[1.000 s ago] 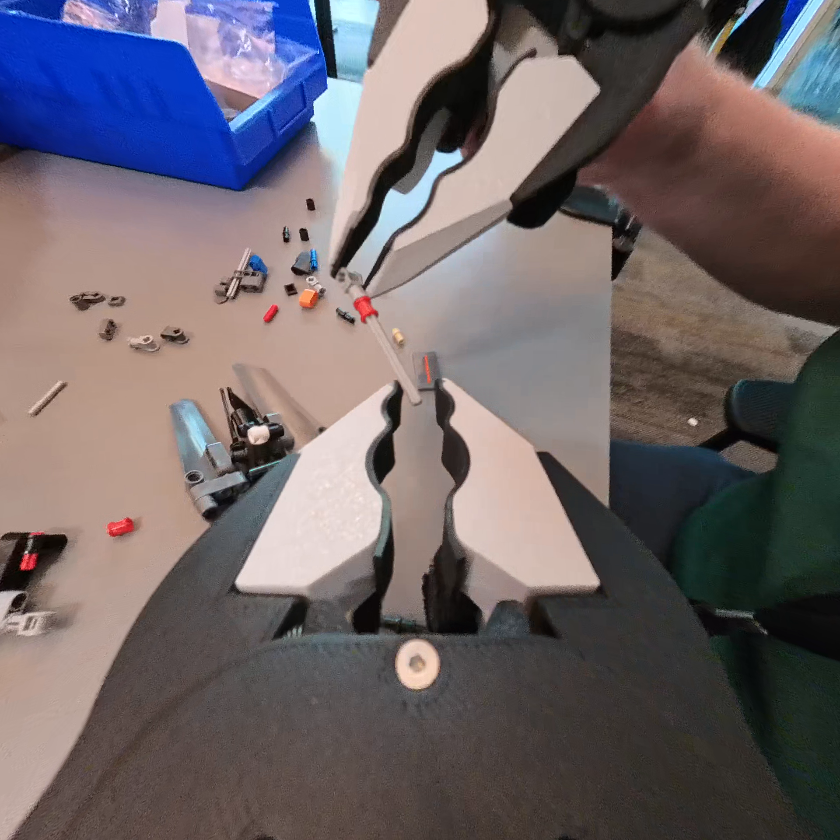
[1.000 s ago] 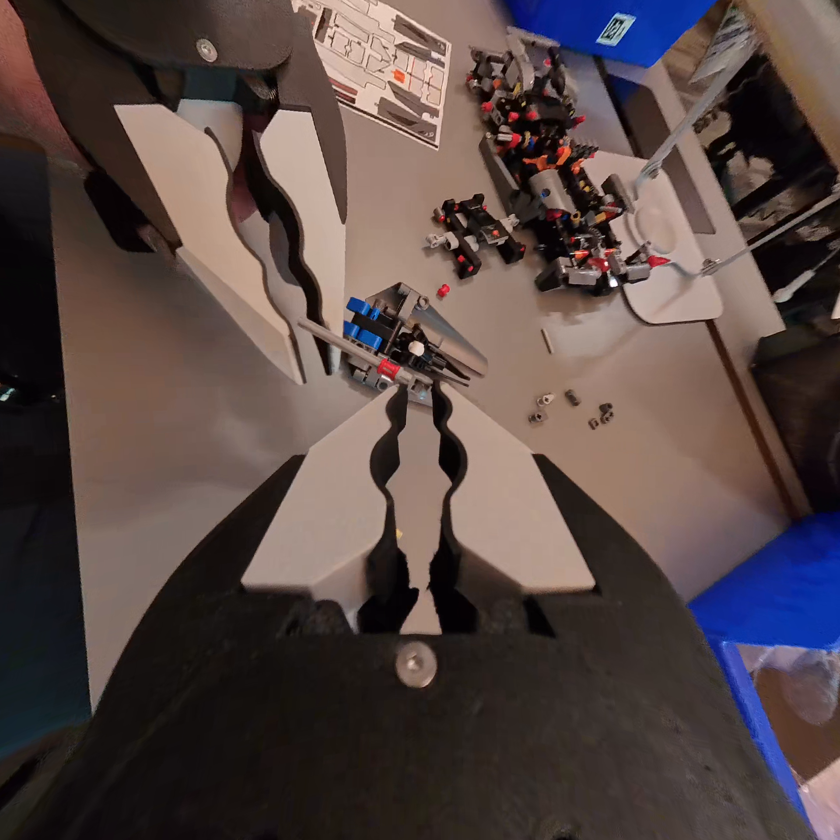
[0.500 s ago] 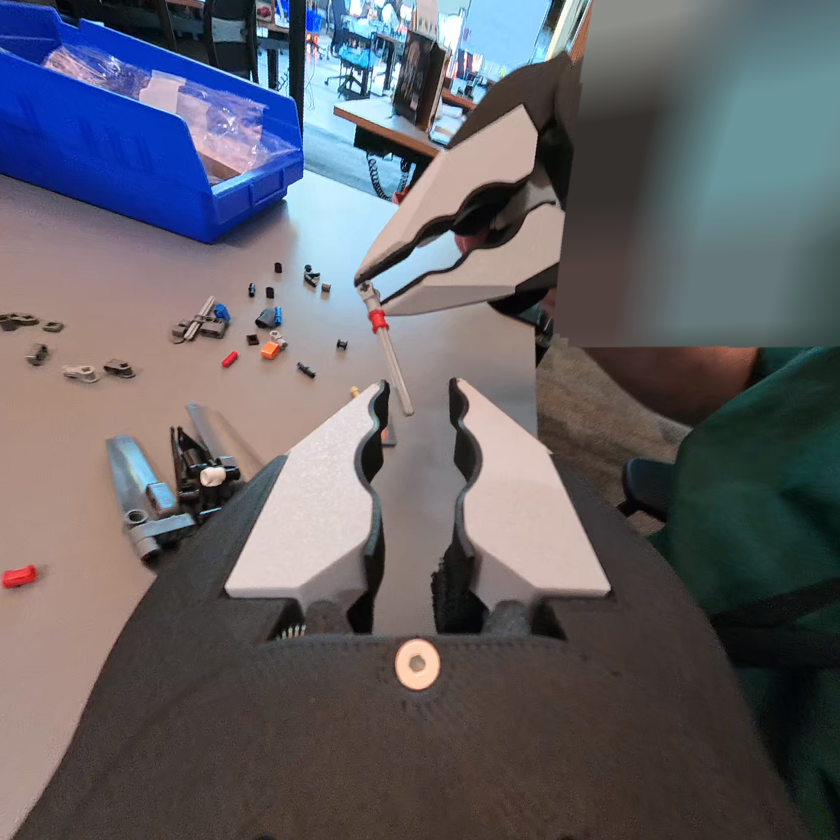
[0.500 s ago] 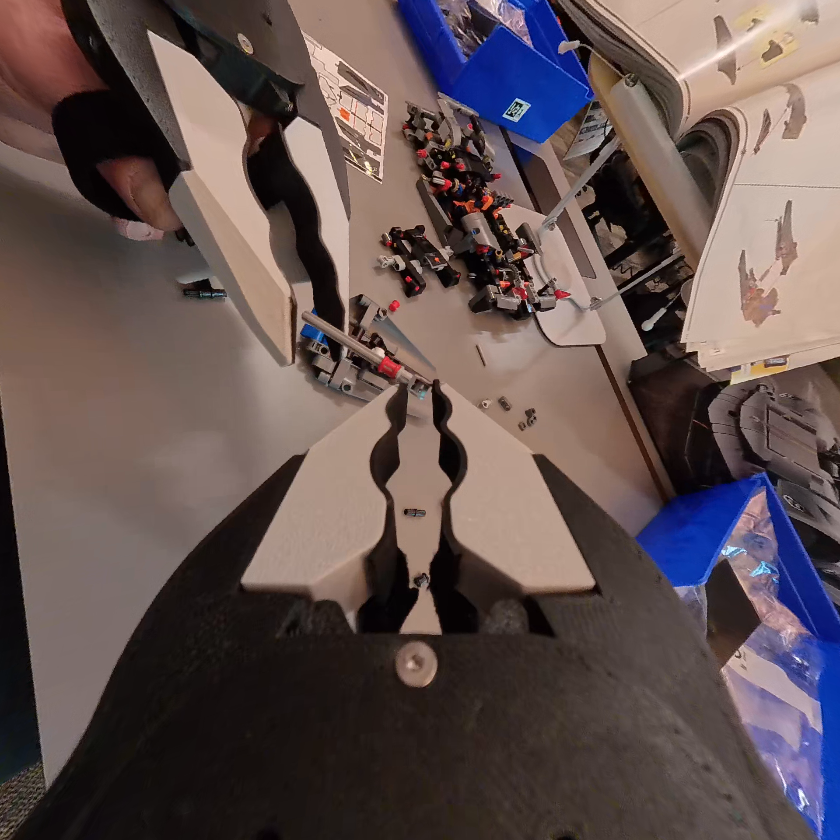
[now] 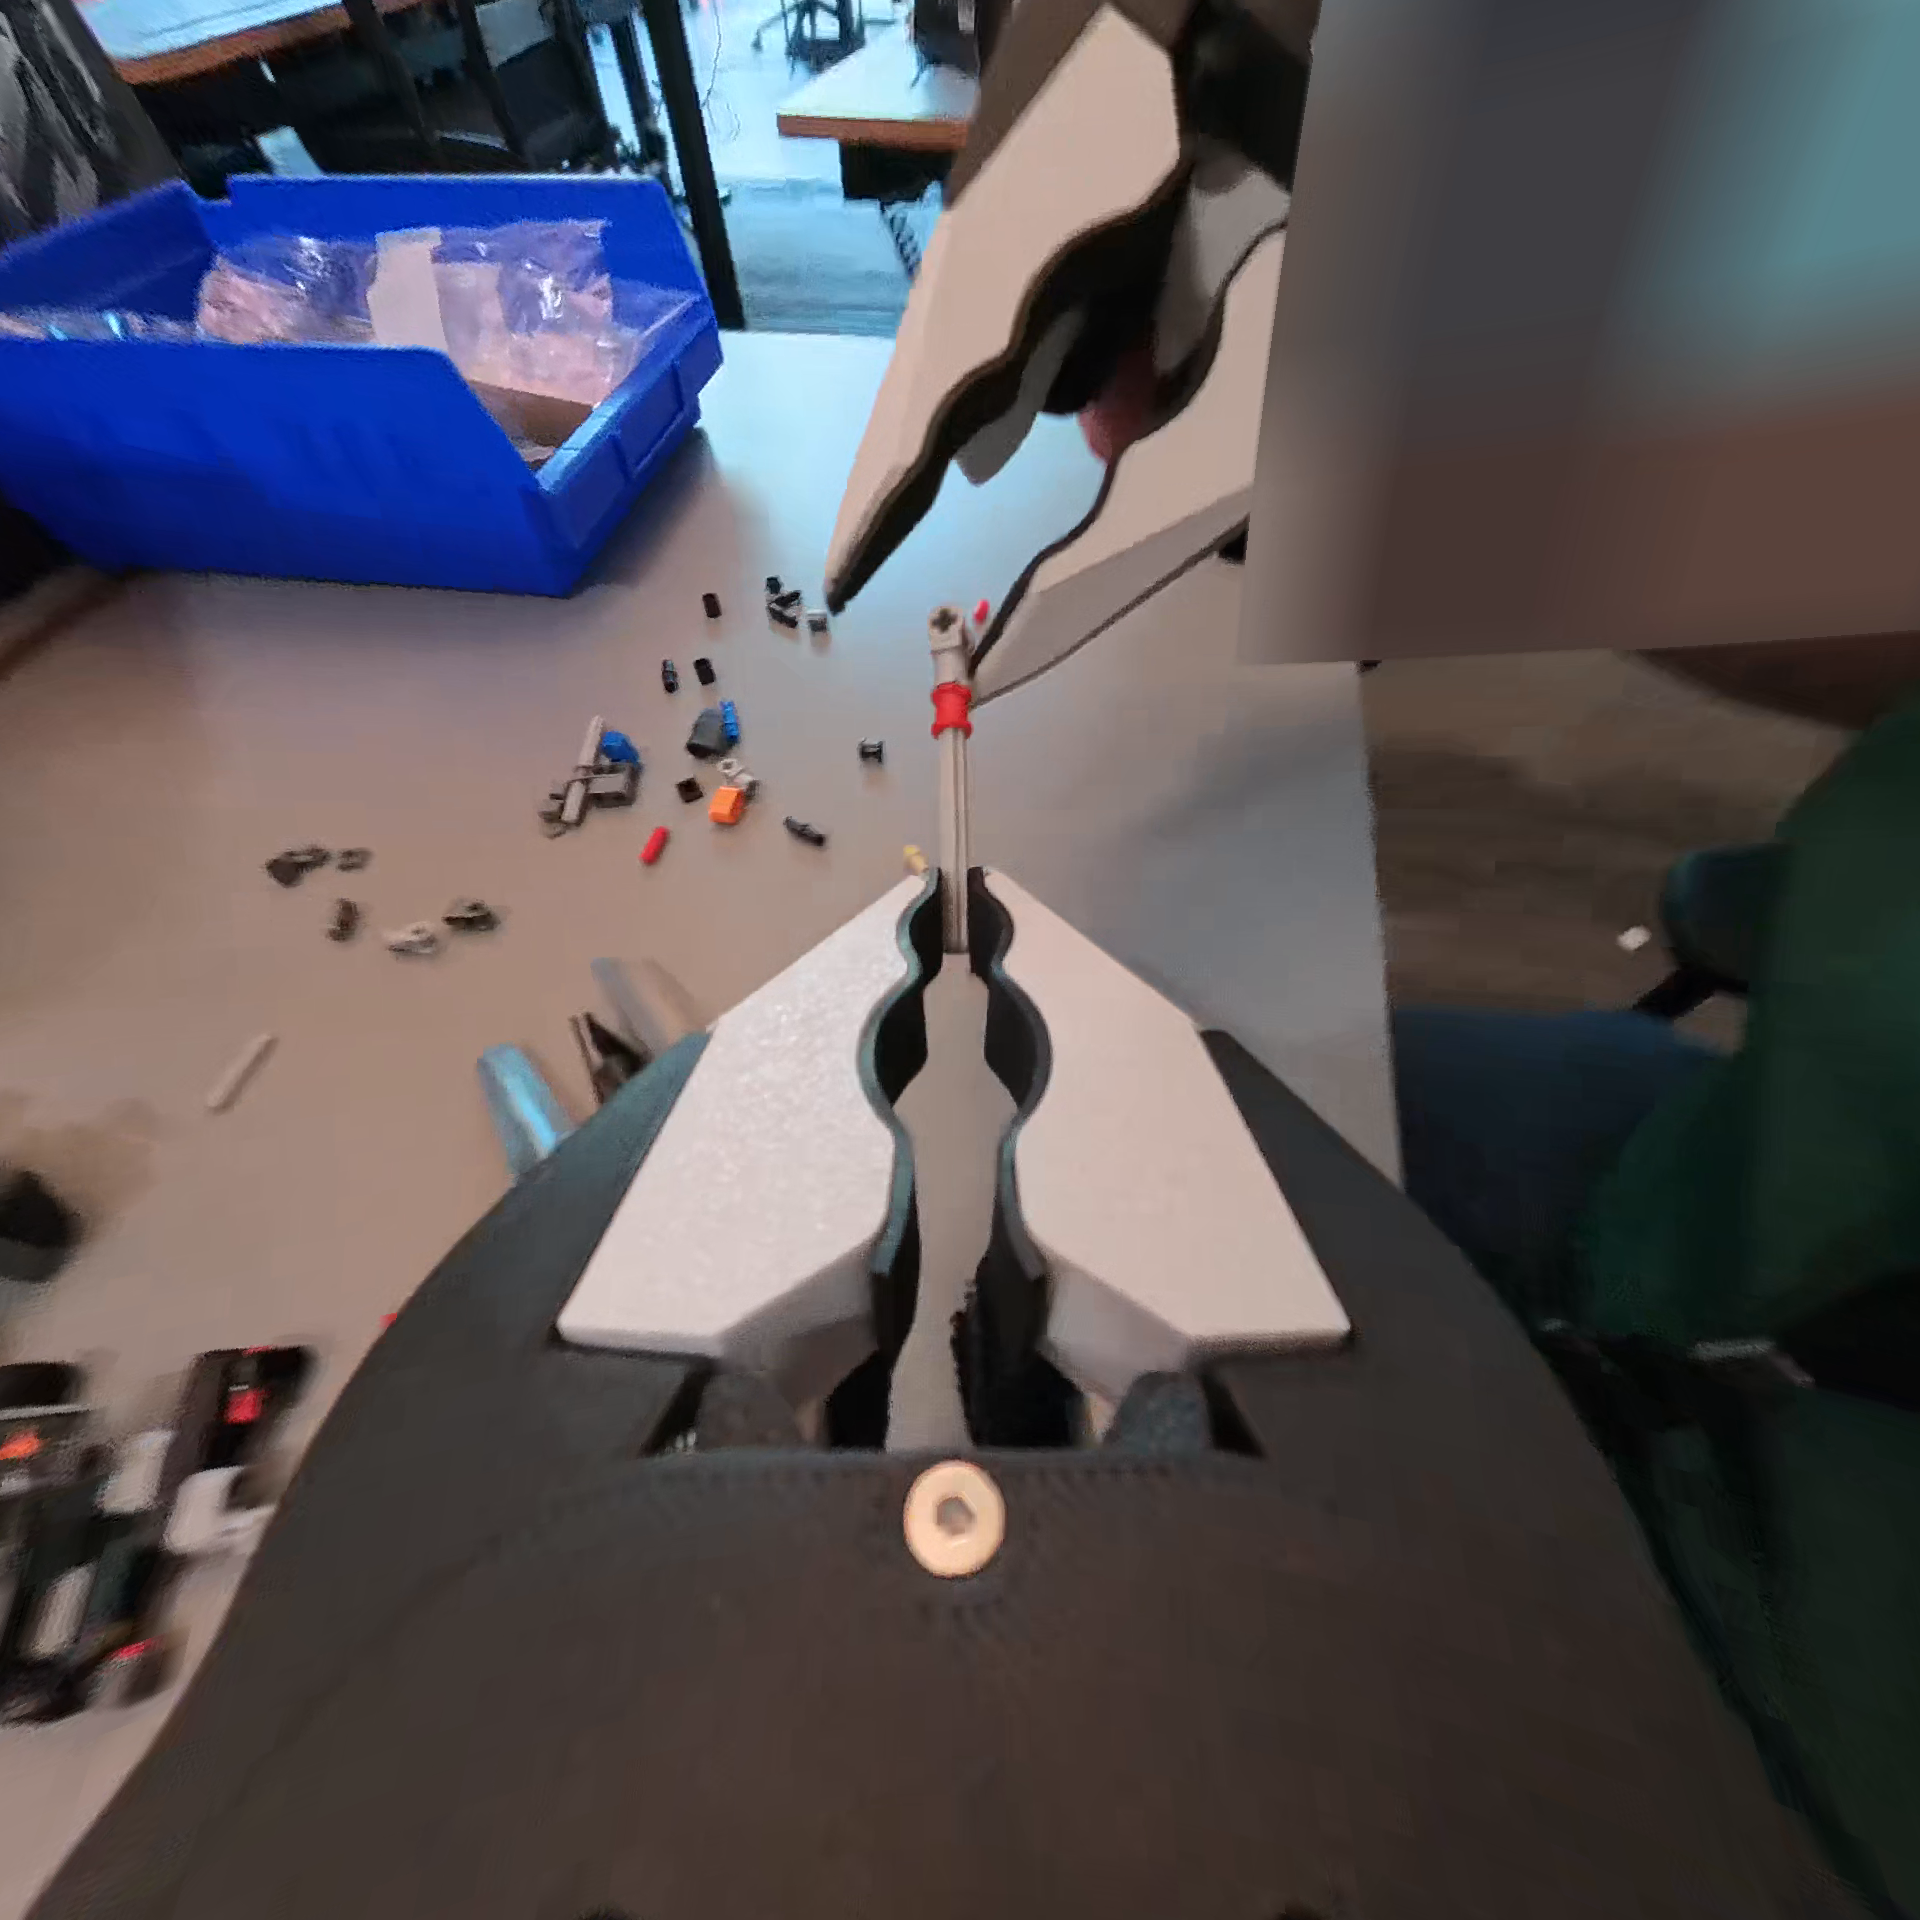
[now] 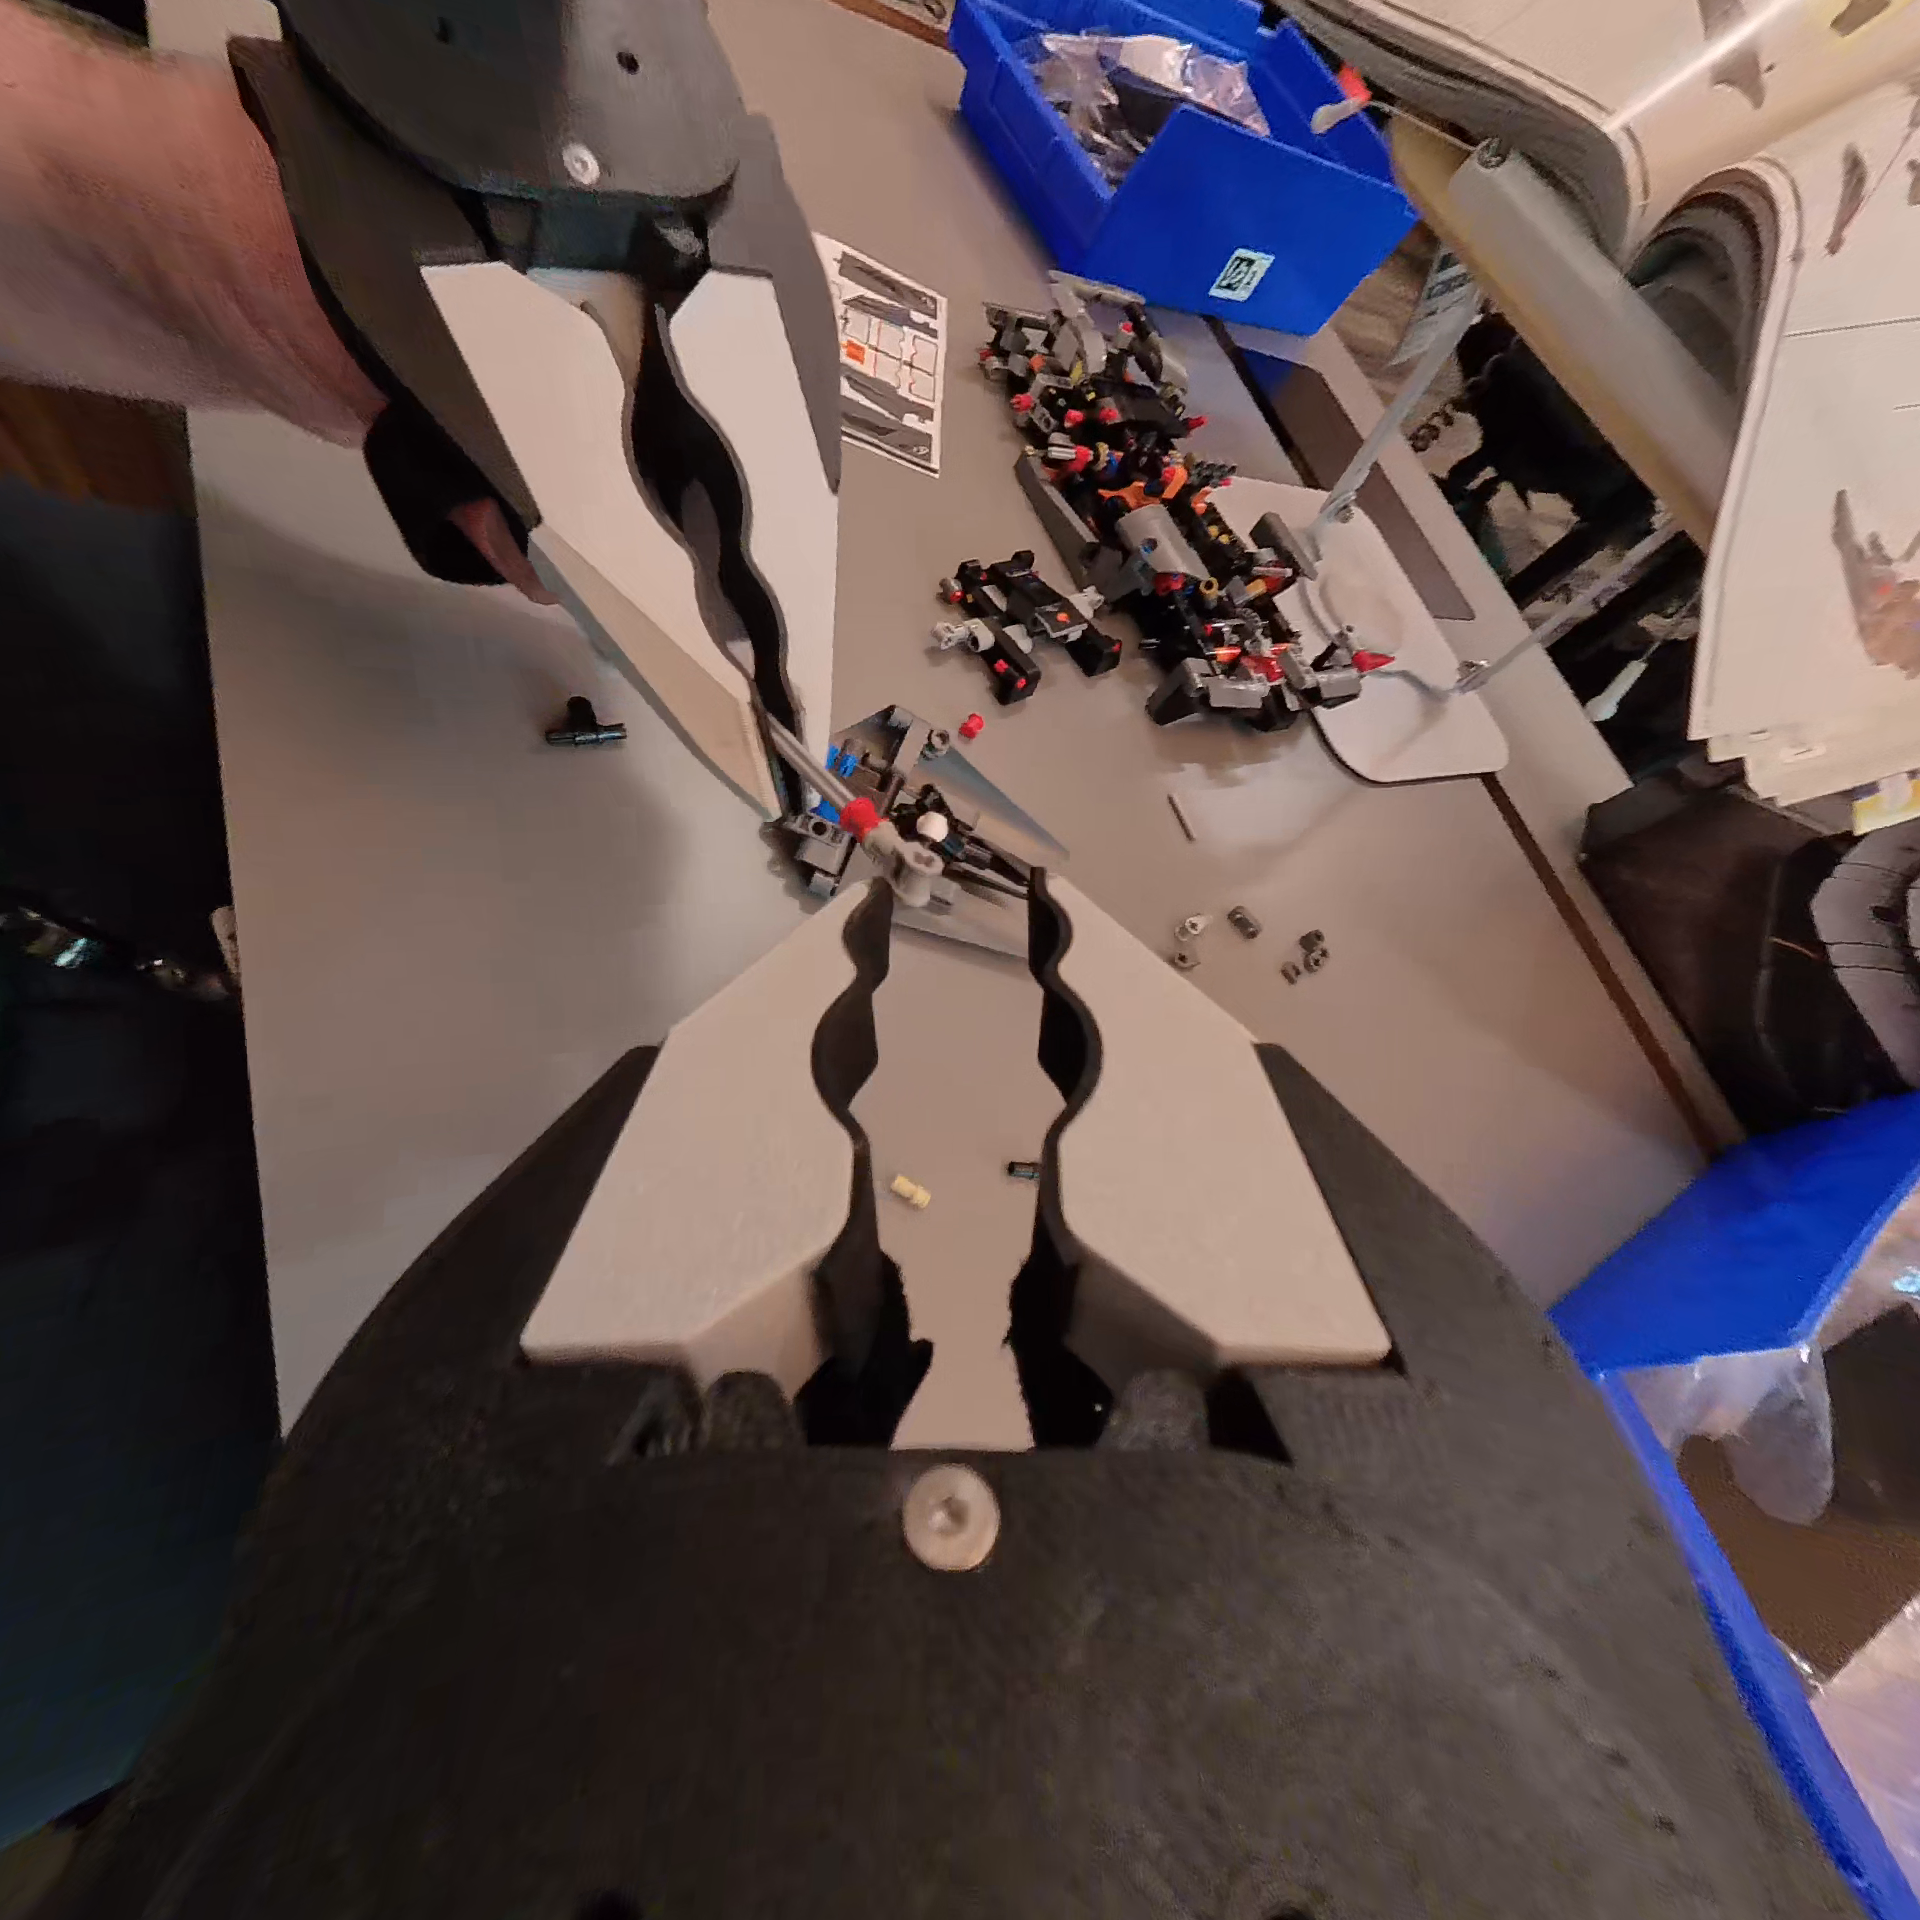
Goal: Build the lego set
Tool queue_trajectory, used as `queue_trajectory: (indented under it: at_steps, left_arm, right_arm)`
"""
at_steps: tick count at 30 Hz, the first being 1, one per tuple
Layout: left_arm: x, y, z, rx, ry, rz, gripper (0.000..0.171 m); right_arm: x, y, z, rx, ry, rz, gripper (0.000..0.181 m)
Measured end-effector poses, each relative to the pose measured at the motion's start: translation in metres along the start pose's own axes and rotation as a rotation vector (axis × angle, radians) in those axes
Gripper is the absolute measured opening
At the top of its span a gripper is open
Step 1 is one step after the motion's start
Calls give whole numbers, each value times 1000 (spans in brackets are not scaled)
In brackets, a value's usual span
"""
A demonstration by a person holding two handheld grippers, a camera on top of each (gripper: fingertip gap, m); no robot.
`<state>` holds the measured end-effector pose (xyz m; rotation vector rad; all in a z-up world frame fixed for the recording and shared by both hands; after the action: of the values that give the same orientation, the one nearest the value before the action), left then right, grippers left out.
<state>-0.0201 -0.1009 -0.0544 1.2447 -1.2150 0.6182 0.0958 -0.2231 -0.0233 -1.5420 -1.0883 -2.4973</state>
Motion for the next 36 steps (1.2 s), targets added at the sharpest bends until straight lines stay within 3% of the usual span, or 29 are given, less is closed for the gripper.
queue_trajectory:
  at_steps: [10, 13, 17, 24, 36]
  left_arm:
    - [1, 0, -2, 60, -256, -62, 2]
    - [1, -2, -1, 77, -334, -78, 2]
    - [4, -1, -3, 107, -378, -60, 2]
    - [6, 2, -7, 126, -498, -47, 2]
    - [5, 2, -6, 88, -595, -77, 2]
  right_arm:
    - [5, 7, 9, 137, -63, -8, 26]
    - [5, 0, 5, 158, -47, -32, 17]
    - [4, -3, 6, 153, -61, -43, 10]
    - [4, 3, 10, 139, -114, -18, 23]
    - [5, -13, -3, 159, -51, -117, 5]
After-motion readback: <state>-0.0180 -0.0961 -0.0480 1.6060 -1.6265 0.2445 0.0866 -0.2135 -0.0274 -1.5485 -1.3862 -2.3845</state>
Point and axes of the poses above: each gripper's, where its closed fingertips meet, y back along the fingers, x out of its top, z = x × y across the jaws, the point moved 9 cm from there along y, back along the fingers, and after that the axes turned 13 degrees about x, right-handed, at the moved point
